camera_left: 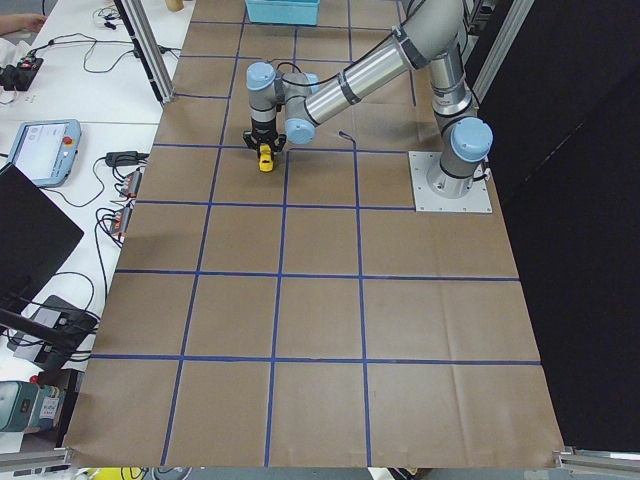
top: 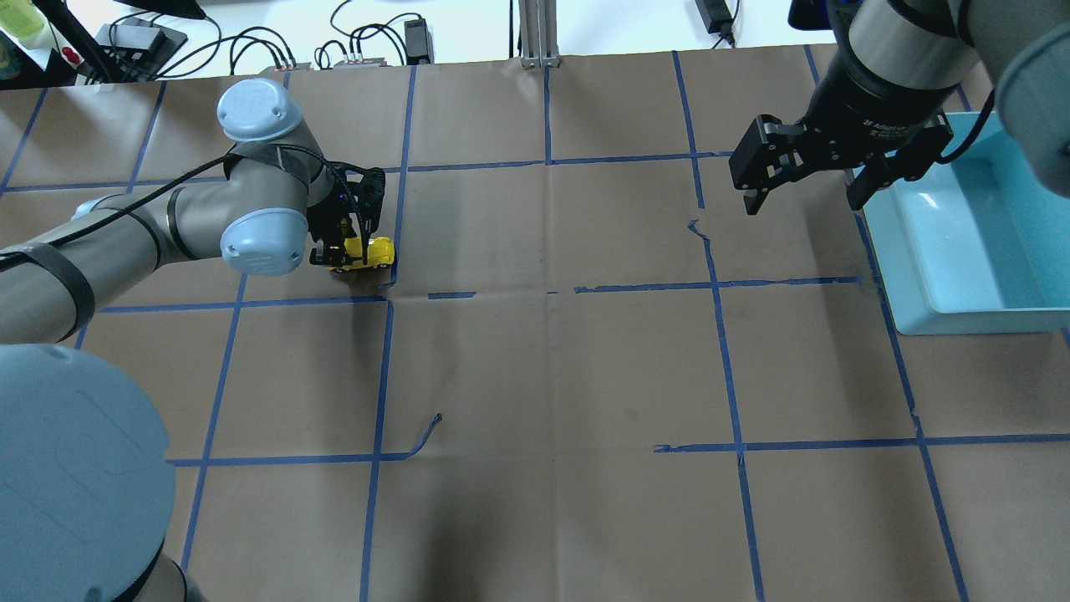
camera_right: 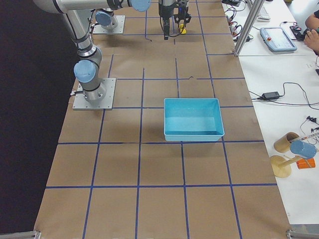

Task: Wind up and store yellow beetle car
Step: 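Press the car down and drag it backward with the left gripper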

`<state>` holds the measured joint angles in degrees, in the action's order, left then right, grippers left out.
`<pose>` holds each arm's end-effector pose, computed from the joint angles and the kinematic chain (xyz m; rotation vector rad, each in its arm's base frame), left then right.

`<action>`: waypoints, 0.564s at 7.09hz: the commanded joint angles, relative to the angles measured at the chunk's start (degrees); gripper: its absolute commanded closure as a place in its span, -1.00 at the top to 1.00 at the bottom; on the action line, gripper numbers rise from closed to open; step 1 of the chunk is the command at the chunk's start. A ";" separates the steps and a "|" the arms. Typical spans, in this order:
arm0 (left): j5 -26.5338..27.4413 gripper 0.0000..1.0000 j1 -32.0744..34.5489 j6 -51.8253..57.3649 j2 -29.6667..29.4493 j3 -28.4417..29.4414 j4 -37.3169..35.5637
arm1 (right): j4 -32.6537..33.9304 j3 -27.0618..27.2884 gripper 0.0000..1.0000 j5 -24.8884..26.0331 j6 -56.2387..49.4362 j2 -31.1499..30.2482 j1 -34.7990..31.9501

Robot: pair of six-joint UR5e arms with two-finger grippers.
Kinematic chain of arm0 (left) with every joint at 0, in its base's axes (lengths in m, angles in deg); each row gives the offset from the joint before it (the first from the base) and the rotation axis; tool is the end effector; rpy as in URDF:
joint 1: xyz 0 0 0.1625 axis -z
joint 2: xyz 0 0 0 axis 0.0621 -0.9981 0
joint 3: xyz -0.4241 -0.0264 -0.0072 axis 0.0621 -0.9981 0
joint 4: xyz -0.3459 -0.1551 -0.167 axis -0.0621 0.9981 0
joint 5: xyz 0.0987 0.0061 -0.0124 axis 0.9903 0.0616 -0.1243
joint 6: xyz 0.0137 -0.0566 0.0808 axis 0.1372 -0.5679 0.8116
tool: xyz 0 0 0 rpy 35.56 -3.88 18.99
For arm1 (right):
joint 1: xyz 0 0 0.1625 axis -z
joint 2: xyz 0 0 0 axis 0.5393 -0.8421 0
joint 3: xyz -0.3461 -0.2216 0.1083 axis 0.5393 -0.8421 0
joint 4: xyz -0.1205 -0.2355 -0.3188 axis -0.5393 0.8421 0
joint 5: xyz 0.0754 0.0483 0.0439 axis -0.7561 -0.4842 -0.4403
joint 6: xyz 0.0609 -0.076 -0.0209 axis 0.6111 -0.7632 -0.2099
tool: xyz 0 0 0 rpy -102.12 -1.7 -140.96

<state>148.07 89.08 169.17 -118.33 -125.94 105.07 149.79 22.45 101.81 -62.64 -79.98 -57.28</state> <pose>-0.0801 -0.6136 0.1996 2.2285 2.0952 0.0078 0.1356 -0.4585 0.5102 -0.0293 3.1118 -0.0332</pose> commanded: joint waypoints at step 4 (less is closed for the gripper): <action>-0.11 -0.22 0.17 1.21 0.37 -0.06 0.04 | 0.03 0.00 0.99 0.04 0.00 0.00 0.00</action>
<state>148.06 89.21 170.38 -118.01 -125.47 105.10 149.82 22.46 101.84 -62.65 -79.98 -57.27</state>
